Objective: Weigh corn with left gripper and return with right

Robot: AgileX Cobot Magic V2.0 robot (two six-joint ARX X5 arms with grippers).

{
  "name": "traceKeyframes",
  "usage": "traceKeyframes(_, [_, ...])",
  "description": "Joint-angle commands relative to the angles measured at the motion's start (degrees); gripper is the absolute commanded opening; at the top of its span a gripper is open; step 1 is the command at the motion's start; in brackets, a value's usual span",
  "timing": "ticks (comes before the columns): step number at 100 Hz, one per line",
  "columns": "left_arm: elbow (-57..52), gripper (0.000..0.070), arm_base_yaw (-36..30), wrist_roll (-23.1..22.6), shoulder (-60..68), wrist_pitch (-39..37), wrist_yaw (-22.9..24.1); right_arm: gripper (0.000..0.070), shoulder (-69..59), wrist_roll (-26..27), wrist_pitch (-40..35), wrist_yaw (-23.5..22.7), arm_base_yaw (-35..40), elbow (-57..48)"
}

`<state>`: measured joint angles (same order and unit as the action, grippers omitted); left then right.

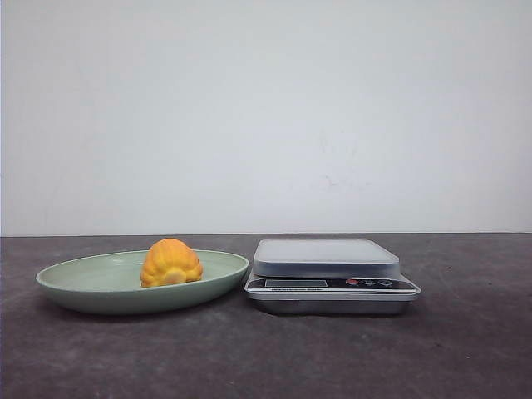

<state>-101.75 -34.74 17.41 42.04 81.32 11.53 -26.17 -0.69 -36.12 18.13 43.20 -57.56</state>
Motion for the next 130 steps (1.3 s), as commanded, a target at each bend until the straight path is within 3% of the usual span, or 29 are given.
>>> traceKeyframes(1, [-1.0, 0.0016, -0.4, 0.2, 0.4, 1.4, 0.0, 0.0004, 2.1, -0.1, -3.7, 1.6, -3.8, 2.4])
traceKeyframes(9, [-1.0, 0.0016, -0.4, 0.2, 0.4, 1.4, 0.0, 0.0004, 6.1, -0.1, -2.3, 1.4, -11.0, 9.2])
traceKeyframes(26, [-1.0, 0.0016, -0.4, 0.2, 0.4, 1.4, 0.0, 0.0004, 16.7, 0.8, 7.8, 1.0, -23.5, 28.0])
traceKeyframes(53, [-1.0, 0.0016, -0.4, 0.2, 0.4, 1.4, 0.0, 0.0004, 25.9, 6.1, 17.7, -9.7, -36.5, 49.5])
traceKeyframes(71, [-1.0, 0.0016, -0.4, 0.2, 0.5, 1.4, 0.0, 0.0004, 25.9, 6.0, 22.5, -16.7, -38.6, 55.5])
traceKeyframes(85, [-1.1, 0.0016, -0.4, 0.2, 0.5, 1.4, 0.0, 0.0004, 25.9, 4.6, 26.2, -16.7, -40.2, 56.7])
traceKeyframes(130, [-1.1, 0.0016, -0.4, 0.2, 0.4, 1.3, 0.0, 0.0004, 25.9, 4.6, 26.8, -18.2, -41.1, 56.8])
